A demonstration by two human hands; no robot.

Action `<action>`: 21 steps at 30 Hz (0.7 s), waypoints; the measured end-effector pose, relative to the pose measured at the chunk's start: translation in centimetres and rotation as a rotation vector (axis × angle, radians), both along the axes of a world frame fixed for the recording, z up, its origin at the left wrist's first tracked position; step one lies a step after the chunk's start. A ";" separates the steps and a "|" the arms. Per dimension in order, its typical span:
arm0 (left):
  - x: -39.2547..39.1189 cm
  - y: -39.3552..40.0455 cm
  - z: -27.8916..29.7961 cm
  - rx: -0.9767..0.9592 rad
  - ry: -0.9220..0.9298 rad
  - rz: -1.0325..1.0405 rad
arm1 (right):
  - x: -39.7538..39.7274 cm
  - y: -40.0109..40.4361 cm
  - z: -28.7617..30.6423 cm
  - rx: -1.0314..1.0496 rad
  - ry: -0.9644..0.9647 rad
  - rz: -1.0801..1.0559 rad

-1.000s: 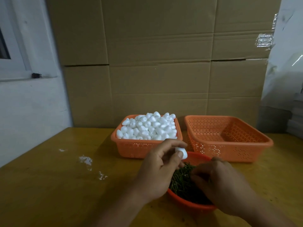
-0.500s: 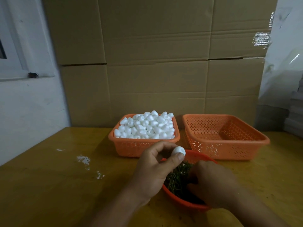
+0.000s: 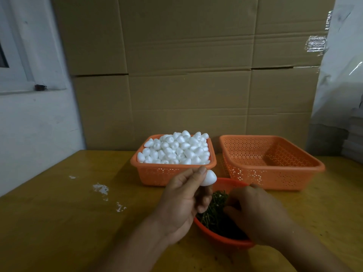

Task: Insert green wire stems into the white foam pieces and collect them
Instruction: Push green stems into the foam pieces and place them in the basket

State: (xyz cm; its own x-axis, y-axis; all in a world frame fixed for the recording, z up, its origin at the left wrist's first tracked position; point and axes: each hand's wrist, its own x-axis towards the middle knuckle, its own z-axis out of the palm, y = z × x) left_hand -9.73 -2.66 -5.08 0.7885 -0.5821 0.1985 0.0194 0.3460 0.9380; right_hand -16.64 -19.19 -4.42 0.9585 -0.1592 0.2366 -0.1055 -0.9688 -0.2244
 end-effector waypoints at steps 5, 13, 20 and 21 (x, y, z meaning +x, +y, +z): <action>0.3 0.1 -0.1 -0.014 0.034 -0.015 | -0.3 -0.1 0.5 0.111 -0.139 0.046; 0.6 0.1 -0.4 -0.018 0.051 -0.042 | -1.2 -0.2 0.8 0.765 -0.359 0.162; 0.3 -0.1 -0.2 -0.030 0.037 -0.045 | -1.6 0.7 1.3 1.203 -0.451 0.302; 0.3 0.0 -0.2 -0.031 0.030 -0.042 | -1.7 0.9 1.4 1.250 -0.450 0.321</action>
